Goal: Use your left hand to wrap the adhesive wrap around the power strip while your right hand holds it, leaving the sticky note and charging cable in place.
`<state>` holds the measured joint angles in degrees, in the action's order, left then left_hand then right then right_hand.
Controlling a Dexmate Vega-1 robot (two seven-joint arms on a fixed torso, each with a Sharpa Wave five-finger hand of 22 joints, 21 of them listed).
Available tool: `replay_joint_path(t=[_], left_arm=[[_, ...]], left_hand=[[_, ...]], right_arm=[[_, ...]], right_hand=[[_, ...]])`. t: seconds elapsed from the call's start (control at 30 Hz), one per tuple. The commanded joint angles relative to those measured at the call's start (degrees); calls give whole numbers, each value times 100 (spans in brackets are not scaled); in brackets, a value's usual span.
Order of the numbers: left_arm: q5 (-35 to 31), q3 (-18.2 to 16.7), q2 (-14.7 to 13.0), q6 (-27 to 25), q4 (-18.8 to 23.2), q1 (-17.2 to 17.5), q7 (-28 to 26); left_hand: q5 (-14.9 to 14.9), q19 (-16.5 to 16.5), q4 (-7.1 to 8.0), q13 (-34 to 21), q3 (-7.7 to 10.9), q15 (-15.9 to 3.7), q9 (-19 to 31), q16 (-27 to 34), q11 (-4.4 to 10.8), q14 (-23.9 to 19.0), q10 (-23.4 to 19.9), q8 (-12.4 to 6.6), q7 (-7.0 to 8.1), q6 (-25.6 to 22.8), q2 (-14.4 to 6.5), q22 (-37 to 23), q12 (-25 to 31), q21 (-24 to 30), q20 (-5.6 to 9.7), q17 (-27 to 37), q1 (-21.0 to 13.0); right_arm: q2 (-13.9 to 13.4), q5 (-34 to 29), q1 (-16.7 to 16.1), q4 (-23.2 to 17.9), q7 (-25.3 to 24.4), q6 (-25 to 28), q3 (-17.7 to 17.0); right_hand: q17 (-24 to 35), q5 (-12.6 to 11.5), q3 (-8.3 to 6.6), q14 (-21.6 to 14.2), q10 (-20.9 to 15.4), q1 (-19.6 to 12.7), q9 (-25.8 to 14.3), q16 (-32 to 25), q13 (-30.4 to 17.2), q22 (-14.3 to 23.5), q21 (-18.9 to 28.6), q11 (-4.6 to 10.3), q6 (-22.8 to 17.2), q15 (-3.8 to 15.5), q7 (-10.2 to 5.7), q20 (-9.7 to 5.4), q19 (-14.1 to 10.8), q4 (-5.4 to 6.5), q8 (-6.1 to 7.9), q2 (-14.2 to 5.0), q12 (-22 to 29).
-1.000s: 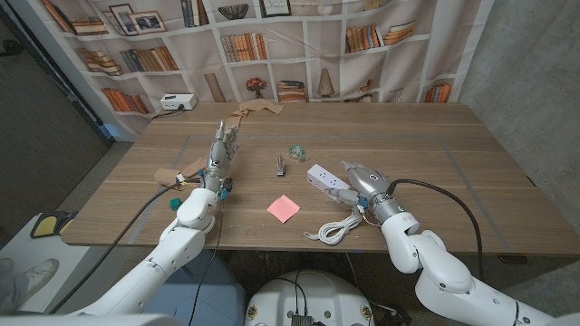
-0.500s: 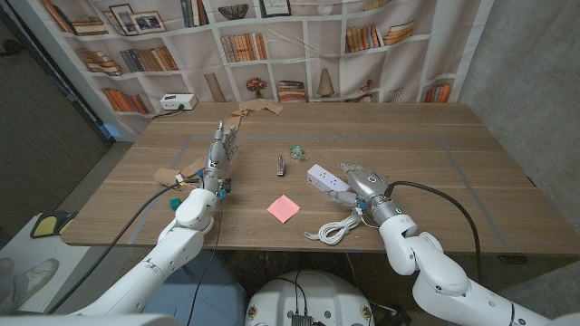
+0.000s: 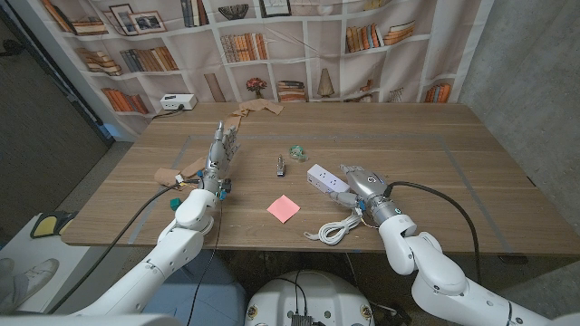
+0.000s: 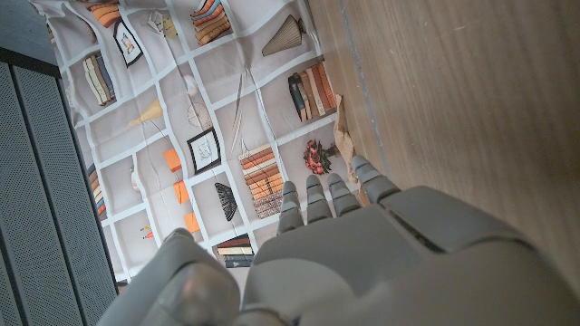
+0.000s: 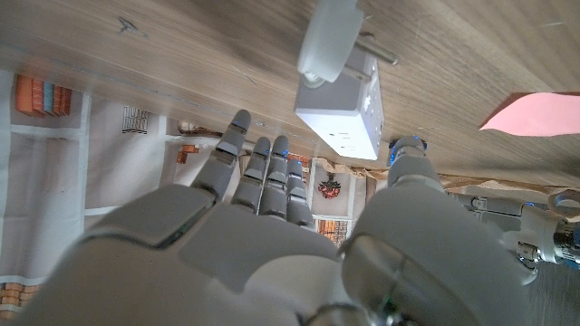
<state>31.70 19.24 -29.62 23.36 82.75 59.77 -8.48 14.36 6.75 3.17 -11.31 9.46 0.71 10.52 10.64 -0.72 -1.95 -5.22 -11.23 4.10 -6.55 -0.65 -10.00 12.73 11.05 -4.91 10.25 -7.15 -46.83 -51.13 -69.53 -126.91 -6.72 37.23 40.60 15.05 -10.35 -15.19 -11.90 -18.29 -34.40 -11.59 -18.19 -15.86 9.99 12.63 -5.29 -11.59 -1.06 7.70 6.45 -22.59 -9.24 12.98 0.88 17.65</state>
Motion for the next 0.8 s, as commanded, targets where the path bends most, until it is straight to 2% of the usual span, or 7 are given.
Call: replay_joint_path(t=[0.03,0.23,0.3,0.4,0.53,0.8], left_arm=[[-21,13,2,-16,19,14,-20],[-26,9,-4,-19,45,30,-36],[-31,5,-7,-15,52,38,-45],[-29,-4,-13,-16,65,54,-56],[-20,-21,3,-1,59,71,-86],[-39,-5,-7,-14,76,97,-90]], left_hand=[[-13,1,10,-28,-11,11,17,18,-37,15,-19,6,-11,-44,-55,-15,-9,13,46,25,11],[-13,-2,9,-29,-17,10,17,17,-41,15,-21,8,-8,-39,-58,-15,-9,12,46,25,10],[-13,-3,9,-29,-17,13,17,18,-35,15,-25,9,-5,-37,-58,-15,-8,12,47,25,10],[-13,-2,9,-29,-20,11,17,17,-25,17,-29,10,-3,-34,-59,-15,-6,12,45,25,10],[-13,-1,8,-29,-22,15,17,18,-26,14,-19,10,-6,-34,-60,-15,-10,13,43,25,10],[-13,-2,7,-29,-27,10,17,19,-29,11,-29,10,-3,-34,-63,-15,-7,13,46,25,9]], right_arm=[[30,-31,-23,63,-20,42,4],[34,-37,-18,82,9,73,15],[39,-27,-18,85,17,78,18],[41,-40,-4,88,59,93,42],[44,-67,3,105,78,108,72],[32,-54,4,123,78,101,79]], right_hand=[[21,7,-14,-103,-65,-77,-29,-50,-34,27,34,26,-82,16,-3,-22,-133,31,62,-12,66],[44,7,-17,-204,-119,-95,-30,-96,-53,31,47,29,-123,34,-15,-40,-194,42,66,-29,99],[72,9,-15,-330,-135,-106,-30,-157,-72,36,95,17,-148,26,-15,-68,-341,53,63,-43,116],[135,16,-2,-622,-160,-143,-33,-299,-114,48,191,16,-189,77,2,22,-654,58,51,-42,147],[170,19,6,-735,-160,-167,-34,-362,-136,57,262,18,-223,96,8,20,-867,59,48,-41,155],[209,19,14,-820,-177,-180,-35,-418,-154,67,292,29,-228,162,-6,-12,-965,64,37,-44,168]])
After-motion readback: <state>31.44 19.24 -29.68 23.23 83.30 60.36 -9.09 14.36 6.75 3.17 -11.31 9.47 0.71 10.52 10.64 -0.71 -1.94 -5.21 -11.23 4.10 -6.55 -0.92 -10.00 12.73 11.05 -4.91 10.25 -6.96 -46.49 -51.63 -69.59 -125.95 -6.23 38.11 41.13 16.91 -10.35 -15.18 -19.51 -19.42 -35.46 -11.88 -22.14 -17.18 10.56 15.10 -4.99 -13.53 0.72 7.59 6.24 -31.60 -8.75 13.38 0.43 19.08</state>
